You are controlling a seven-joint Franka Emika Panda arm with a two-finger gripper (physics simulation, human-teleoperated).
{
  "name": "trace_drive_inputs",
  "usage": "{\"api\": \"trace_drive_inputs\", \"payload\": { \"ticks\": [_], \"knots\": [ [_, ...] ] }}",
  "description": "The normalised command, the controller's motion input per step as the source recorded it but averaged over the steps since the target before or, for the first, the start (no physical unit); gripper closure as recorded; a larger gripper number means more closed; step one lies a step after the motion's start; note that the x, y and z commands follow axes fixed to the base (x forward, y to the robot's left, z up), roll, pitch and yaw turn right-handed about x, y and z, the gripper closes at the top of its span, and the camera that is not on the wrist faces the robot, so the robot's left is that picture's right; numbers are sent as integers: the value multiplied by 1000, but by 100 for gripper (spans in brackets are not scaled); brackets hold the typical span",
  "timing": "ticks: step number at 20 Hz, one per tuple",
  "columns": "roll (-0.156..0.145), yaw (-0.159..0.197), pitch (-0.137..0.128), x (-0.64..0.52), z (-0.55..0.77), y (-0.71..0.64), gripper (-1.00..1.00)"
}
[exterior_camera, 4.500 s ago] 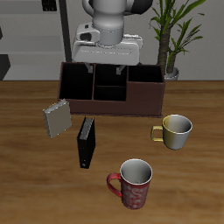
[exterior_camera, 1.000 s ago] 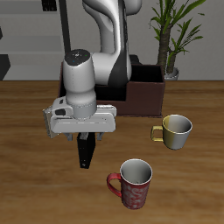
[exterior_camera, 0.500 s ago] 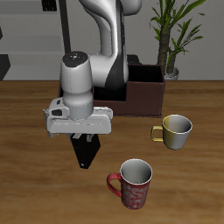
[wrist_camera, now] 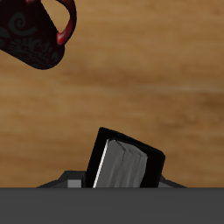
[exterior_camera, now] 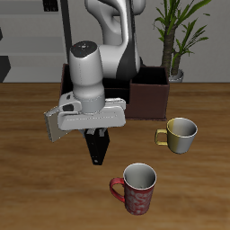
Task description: Place the black book into the back desk caddy's front compartment
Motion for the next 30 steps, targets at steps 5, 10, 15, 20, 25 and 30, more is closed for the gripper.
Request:
{"api": "trace_drive_inputs", "payload": {
  "ticks": [5, 10, 15, 20, 25, 30],
  "knots": [
    [104, 214, 15, -266, 468, 538, 100],
    [64, 150, -20, -364, 590, 415, 100],
    [54, 119, -35, -413, 453, 345, 100],
    [23, 76, -10, -397, 281, 232, 100],
    [1, 121, -12, -369, 160, 151, 100],
    [-1, 101, -1, -255, 130, 94, 100]
  ]
}}
